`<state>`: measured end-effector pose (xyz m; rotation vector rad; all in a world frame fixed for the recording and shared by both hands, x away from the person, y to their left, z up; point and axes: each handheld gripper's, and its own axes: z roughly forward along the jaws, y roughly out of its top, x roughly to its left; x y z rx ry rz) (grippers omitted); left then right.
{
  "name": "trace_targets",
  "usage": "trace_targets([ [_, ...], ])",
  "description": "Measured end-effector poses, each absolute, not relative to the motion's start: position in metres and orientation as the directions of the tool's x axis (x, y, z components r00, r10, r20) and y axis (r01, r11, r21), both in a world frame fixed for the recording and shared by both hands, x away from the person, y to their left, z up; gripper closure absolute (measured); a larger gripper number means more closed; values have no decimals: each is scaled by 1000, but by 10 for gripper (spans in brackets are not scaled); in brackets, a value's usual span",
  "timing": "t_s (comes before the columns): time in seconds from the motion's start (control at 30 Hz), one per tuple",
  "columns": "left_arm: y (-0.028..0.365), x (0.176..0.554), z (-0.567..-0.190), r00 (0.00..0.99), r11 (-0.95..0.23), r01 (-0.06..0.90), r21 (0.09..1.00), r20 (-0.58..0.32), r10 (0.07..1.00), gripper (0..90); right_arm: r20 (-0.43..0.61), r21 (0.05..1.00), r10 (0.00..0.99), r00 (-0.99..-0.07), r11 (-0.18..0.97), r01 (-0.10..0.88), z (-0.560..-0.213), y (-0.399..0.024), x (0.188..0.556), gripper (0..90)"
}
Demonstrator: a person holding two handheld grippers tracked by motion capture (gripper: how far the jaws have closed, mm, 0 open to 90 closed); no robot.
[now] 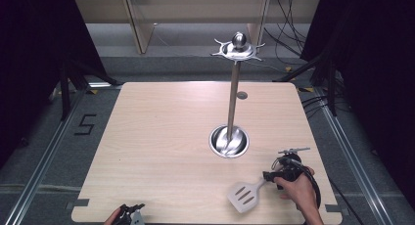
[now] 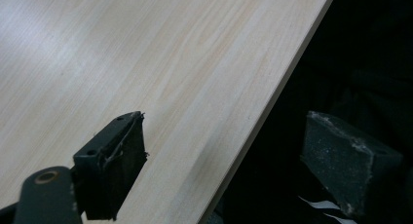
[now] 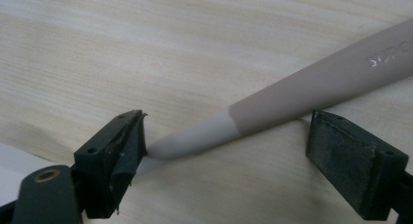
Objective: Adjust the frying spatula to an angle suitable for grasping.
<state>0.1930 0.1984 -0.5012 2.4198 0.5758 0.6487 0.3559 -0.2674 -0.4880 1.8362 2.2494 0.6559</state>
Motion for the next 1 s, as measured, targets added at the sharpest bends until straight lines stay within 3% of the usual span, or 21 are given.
trace_targets([
  [0.23,198,193,-501,793,-752,250,610,316,521,153,114,386,962,-247,186,904,-487,-255,370,160],
  [0.47,198,193,-501,796,-749,247,614,312,518,153,61,355,937,-345,302,885,-483,-245,388,334],
  [0.7,198,193,-501,797,-755,245,609,316,514,153,80,294,906,-416,377,878,-477,-237,408,489],
  [1.0,198,193,-501,798,-754,245,610,315,514,153,91,236,874,-477,447,863,-476,-231,429,607],
])
